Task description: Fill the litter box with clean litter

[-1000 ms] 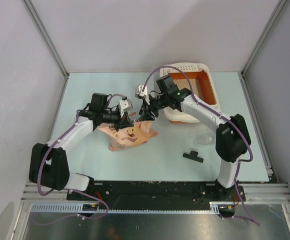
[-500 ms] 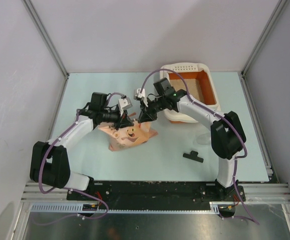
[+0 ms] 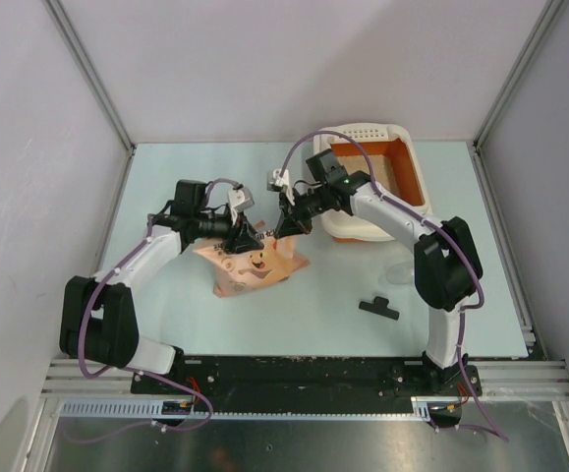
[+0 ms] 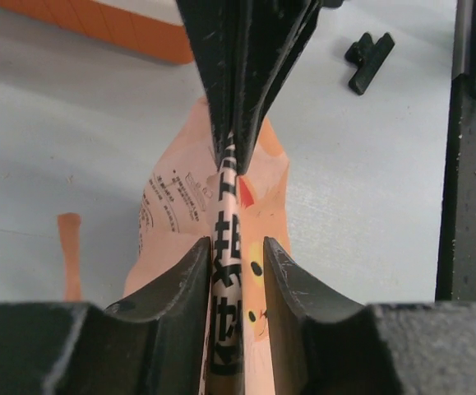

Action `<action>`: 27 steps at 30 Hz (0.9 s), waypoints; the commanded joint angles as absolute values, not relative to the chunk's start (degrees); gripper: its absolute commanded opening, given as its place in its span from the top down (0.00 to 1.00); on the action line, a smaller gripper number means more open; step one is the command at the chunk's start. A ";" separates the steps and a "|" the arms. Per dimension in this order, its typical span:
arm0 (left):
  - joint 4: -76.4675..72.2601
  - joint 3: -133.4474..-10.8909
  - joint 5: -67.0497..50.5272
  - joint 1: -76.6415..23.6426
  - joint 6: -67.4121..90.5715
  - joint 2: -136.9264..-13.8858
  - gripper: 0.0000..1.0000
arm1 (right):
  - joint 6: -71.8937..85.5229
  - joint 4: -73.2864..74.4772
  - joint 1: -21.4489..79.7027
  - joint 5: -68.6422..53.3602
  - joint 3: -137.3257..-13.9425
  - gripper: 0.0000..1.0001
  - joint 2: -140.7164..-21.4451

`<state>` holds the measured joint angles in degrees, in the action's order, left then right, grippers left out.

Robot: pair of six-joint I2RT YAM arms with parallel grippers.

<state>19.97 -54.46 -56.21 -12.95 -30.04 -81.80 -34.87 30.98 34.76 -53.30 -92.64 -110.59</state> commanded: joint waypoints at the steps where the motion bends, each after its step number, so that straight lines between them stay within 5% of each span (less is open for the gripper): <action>1: 16.61 -57.56 -61.87 -12.83 -26.72 -81.03 0.63 | -32.87 29.80 34.10 -53.70 -96.42 1.00 -110.92; 11: 14.06 -60.73 -61.70 -13.27 -24.35 -87.36 0.76 | -31.64 29.27 33.93 -53.61 -95.80 1.00 -110.65; 16: 13.71 -60.38 -64.07 -13.45 -23.12 -88.15 0.66 | -30.33 28.30 34.01 -53.35 -95.71 1.00 -110.92; 19: 13.36 -60.21 -64.16 -13.62 -22.94 -87.98 0.90 | -29.71 28.39 33.93 -53.35 -95.71 1.00 -111.09; 21: 13.18 -60.29 -63.99 -13.62 -22.68 -87.80 0.95 | -29.71 28.91 33.49 -52.39 -95.89 0.92 -110.83; 22: 13.10 -60.38 -63.64 -13.62 -22.50 -87.63 0.99 | -29.97 30.48 33.05 -51.77 -96.15 0.74 -110.40; 25: 13.10 -60.91 -62.41 -13.62 -21.54 -86.93 1.00 | -27.87 32.95 28.93 -50.63 -98.69 0.54 -106.89; 27: 13.18 -61.08 -61.26 -13.62 -21.01 -86.57 1.00 | -25.14 34.18 26.38 -49.31 -99.66 0.50 -103.29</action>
